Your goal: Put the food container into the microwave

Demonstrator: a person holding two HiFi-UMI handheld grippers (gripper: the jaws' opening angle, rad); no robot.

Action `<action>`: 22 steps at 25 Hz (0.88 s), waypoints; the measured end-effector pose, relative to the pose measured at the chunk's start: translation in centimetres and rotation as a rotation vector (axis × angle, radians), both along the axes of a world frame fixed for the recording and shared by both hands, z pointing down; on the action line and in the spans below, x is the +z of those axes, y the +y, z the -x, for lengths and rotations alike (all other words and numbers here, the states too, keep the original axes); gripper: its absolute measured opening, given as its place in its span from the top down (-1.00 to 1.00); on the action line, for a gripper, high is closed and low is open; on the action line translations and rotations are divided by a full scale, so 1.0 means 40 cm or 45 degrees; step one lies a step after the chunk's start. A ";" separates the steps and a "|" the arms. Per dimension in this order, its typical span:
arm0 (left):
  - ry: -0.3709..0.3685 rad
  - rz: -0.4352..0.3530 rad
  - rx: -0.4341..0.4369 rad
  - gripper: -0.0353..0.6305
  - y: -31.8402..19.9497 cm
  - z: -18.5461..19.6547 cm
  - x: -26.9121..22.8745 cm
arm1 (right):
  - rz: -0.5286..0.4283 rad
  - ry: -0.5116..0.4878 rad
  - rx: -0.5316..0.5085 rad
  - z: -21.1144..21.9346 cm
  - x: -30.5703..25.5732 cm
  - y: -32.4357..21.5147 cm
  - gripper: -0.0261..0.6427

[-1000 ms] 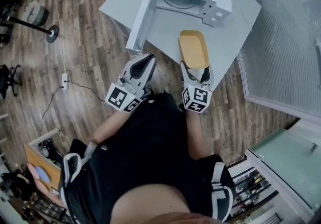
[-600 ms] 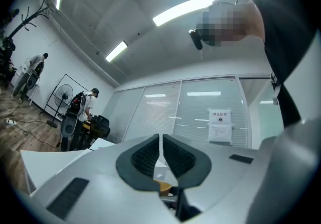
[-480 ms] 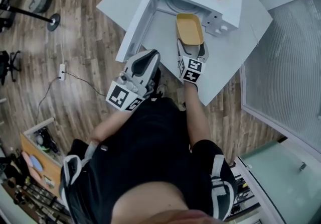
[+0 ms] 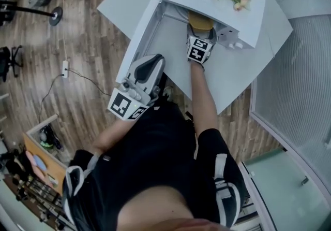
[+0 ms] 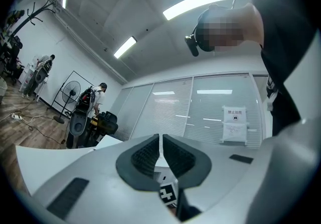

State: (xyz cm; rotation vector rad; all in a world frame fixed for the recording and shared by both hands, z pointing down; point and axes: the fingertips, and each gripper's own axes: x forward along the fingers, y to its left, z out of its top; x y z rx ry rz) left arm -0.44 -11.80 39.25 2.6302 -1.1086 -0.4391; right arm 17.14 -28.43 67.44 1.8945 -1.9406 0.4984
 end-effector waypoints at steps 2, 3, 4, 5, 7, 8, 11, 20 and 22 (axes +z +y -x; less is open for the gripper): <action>-0.007 0.015 -0.002 0.77 -0.023 0.000 0.015 | 0.027 -0.001 0.006 -0.002 0.022 -0.044 -0.48; -0.008 0.024 -0.004 0.77 -0.033 0.000 0.023 | 0.036 -0.003 0.010 -0.004 0.032 -0.064 -0.48; -0.008 0.033 -0.007 0.77 -0.041 0.001 0.029 | 0.041 -0.006 0.013 -0.006 0.042 -0.085 -0.48; -0.007 0.041 -0.009 0.77 -0.048 0.002 0.033 | 0.046 -0.007 0.016 -0.007 0.050 -0.103 -0.48; -0.010 0.052 -0.004 0.77 -0.054 0.004 0.039 | 0.059 -0.006 0.016 -0.004 0.061 -0.133 -0.48; -0.013 0.056 0.002 0.77 -0.057 0.003 0.042 | 0.070 -0.002 0.017 -0.003 0.070 -0.146 -0.48; -0.013 0.064 0.014 0.77 -0.066 0.004 0.052 | 0.127 0.019 0.024 -0.009 0.110 -0.178 -0.48; 0.009 0.038 0.033 0.77 -0.037 0.020 0.025 | 0.193 -0.016 0.037 0.007 0.107 -0.122 -0.51; 0.012 0.021 0.040 0.77 -0.003 0.018 0.003 | 0.169 -0.042 0.034 0.017 0.064 -0.054 -0.51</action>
